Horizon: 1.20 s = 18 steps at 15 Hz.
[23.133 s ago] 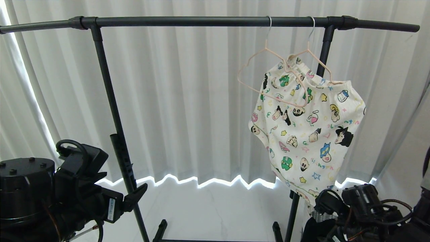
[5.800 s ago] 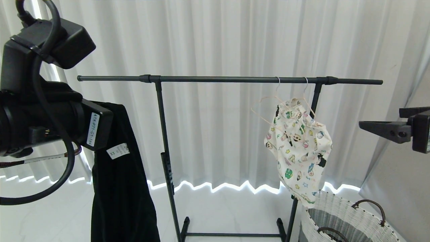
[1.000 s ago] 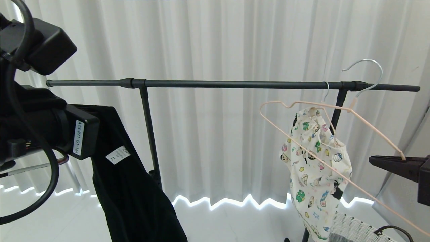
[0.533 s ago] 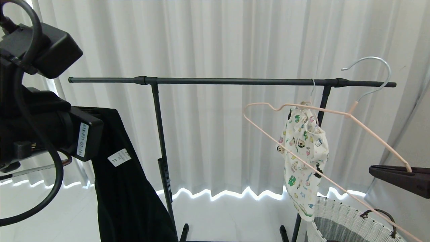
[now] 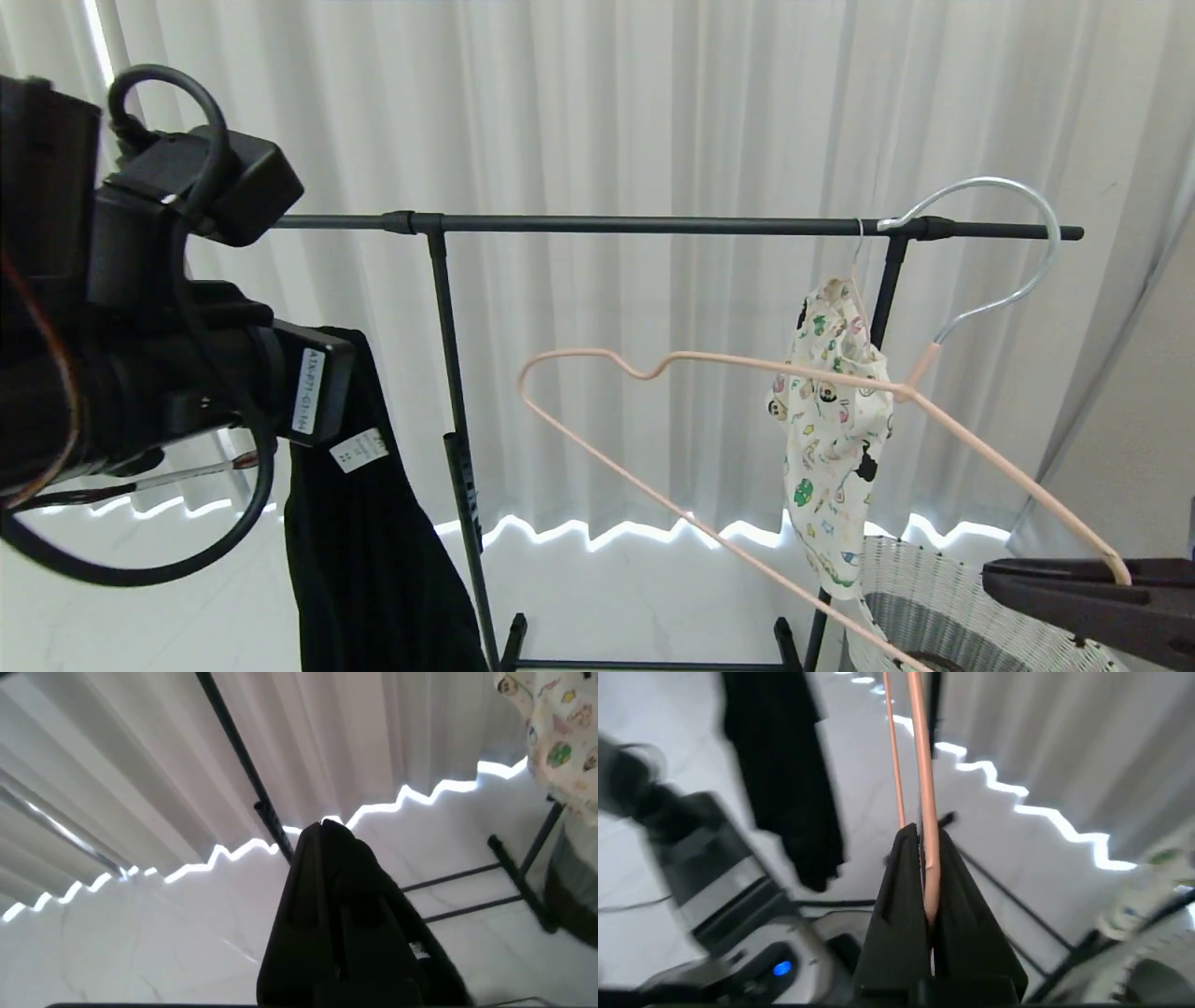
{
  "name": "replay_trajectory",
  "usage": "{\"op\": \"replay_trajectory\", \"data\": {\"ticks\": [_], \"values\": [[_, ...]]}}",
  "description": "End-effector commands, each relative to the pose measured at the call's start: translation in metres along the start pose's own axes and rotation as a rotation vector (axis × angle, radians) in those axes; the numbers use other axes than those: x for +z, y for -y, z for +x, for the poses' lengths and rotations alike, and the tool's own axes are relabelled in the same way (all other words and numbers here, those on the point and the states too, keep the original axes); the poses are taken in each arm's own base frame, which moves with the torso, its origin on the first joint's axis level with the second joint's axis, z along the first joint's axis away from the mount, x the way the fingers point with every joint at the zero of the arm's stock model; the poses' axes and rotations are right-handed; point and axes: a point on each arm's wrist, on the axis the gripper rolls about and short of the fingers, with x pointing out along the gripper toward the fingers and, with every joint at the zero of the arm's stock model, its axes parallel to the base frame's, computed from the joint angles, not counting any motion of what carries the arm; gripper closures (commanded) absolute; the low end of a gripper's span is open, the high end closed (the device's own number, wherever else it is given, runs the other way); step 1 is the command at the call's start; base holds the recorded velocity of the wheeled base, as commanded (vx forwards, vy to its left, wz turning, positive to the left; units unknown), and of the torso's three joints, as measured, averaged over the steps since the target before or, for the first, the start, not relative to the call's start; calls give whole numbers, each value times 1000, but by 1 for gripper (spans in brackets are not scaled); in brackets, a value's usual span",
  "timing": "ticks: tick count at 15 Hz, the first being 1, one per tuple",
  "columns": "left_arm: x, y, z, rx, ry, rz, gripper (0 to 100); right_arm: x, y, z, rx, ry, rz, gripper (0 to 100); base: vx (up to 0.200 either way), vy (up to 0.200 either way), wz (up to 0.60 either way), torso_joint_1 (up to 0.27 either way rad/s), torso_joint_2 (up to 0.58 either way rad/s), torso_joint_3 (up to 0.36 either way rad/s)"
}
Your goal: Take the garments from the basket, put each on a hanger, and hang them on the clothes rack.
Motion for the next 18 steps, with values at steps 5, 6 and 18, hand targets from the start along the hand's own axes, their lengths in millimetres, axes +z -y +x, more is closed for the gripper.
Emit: {"op": "replay_trajectory", "data": {"ticks": [5,6,18], "values": [[14,6,38,32,-59,-84,100,-5,-20,28,140,-94,64,100,0,0,0,0,0,0],[14,6,37,31,-57,-104,100,-1,-21,35,142,-75,81,100,0,0,0,0,0,0],[17,6,35,26,-39,-183,100,8,-10,73,93,-42,158,100,0,0,0,0,0,0]]}}
